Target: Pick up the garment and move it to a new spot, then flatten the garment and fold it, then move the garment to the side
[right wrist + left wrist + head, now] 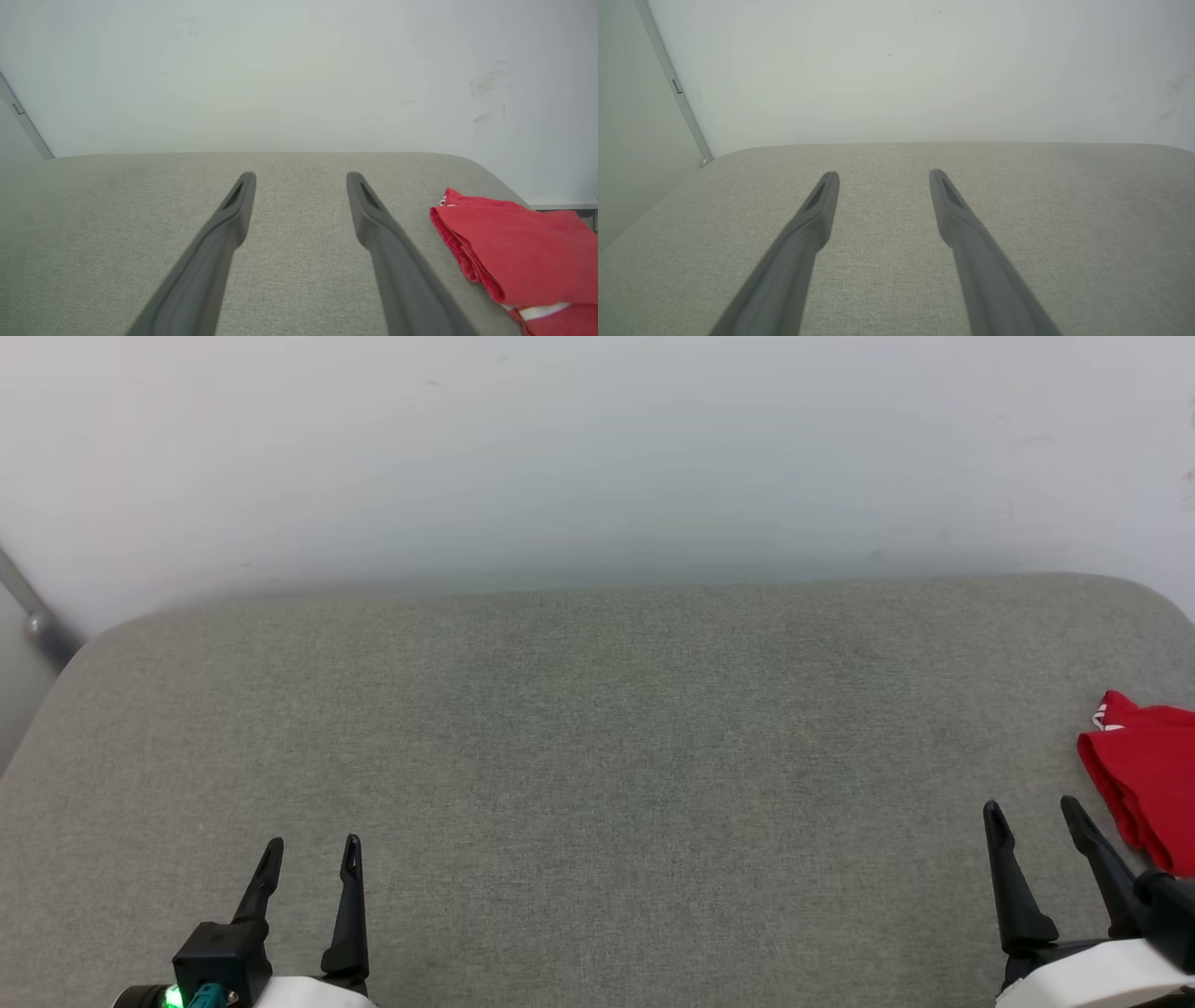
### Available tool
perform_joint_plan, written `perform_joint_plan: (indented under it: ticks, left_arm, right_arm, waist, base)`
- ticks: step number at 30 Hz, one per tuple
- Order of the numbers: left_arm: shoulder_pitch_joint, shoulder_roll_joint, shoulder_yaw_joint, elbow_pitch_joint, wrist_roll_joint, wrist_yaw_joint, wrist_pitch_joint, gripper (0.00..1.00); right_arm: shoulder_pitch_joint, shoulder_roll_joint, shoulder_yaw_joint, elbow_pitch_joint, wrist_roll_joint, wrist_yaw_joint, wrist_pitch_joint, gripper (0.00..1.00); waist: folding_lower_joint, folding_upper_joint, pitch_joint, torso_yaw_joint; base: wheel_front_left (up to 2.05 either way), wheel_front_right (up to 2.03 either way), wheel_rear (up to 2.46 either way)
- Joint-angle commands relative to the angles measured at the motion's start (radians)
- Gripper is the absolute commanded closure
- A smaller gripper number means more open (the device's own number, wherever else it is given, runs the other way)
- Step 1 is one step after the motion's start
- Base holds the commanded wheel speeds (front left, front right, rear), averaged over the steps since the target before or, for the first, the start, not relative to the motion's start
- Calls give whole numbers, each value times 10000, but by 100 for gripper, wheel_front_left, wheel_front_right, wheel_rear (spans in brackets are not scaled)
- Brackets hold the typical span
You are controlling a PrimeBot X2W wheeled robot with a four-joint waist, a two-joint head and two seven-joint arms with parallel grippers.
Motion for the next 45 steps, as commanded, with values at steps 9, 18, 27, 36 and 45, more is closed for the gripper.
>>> perform_joint_plan:
  ticks: [9,18,27,36,45]
  left_arm:
    - [175,10,-13,28,-112,44,16,0]
    - [133,52,-40,-16,-146,106,39,0]
    - [118,29,-80,-35,-185,173,57,0]
    - [47,-299,164,213,-1198,-133,304,100]
    - [-202,-564,534,466,-2442,-526,641,100]
  right_arm:
    - [335,320,67,-187,65,-8,132,0]
    - [296,286,205,-225,102,-8,143,0]
    - [408,247,198,-249,129,-8,226,0]
    - [154,299,213,274,1262,1,289,100]
    - [-152,306,172,650,2777,1,386,100]
  waist:
    - [2,0,-112,-98]
    - [2,0,-127,-121]
    - [2,0,-184,-112]
    - [2,0,-160,-100]
    - [2,0,-128,-81]
  base:
    - [0,0,0]
    - [0,0,0]
    - [0,0,0]
    - [0,0,0]
    - [0,0,0]
